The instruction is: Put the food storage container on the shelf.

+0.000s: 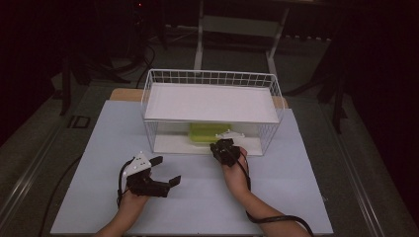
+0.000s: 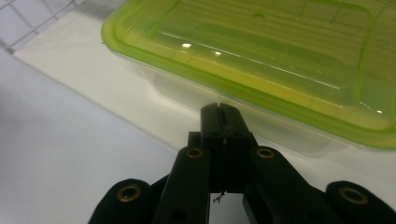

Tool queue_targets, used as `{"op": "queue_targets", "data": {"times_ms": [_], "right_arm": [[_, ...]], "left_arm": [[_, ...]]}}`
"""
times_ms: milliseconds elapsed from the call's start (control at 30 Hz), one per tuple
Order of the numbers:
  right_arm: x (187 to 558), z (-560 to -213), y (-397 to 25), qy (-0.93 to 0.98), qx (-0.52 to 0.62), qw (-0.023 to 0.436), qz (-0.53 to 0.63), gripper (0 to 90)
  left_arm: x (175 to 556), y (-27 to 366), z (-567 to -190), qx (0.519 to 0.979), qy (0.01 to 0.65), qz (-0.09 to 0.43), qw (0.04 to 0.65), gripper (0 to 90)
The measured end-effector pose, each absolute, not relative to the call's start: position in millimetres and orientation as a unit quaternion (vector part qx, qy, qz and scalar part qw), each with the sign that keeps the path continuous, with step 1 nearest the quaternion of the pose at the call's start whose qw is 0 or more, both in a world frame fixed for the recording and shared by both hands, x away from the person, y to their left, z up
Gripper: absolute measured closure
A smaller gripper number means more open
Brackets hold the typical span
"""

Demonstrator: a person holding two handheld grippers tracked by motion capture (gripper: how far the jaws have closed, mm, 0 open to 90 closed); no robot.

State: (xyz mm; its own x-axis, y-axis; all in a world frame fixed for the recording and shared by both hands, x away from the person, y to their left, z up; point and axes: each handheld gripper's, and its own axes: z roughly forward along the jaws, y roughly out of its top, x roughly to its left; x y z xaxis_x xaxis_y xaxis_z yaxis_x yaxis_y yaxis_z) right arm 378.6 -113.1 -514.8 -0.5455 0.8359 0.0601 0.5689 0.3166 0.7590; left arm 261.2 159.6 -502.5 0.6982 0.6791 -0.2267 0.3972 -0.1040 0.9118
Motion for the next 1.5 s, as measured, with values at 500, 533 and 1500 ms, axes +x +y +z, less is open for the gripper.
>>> {"op": "queue_targets", "data": {"times_ms": [500,533,1500], "right_arm": [[397.6,-518.9,-110.6,0.782,0.460,0.171,0.383,88.8],[397.9,-518.9,-110.6,0.782,0.461,0.170,0.384,88.9],[355.4,-499.4,-120.6,0.789,0.418,0.157,0.423,64.3]], "left_arm": [[261.4,164.3,-504.9,0.727,0.373,0.125,0.563,1.1],[261.5,164.8,-505.0,0.726,0.374,0.123,0.564,1.1],[261.5,160.2,-498.9,0.730,0.356,0.121,0.571,1.1]]}}
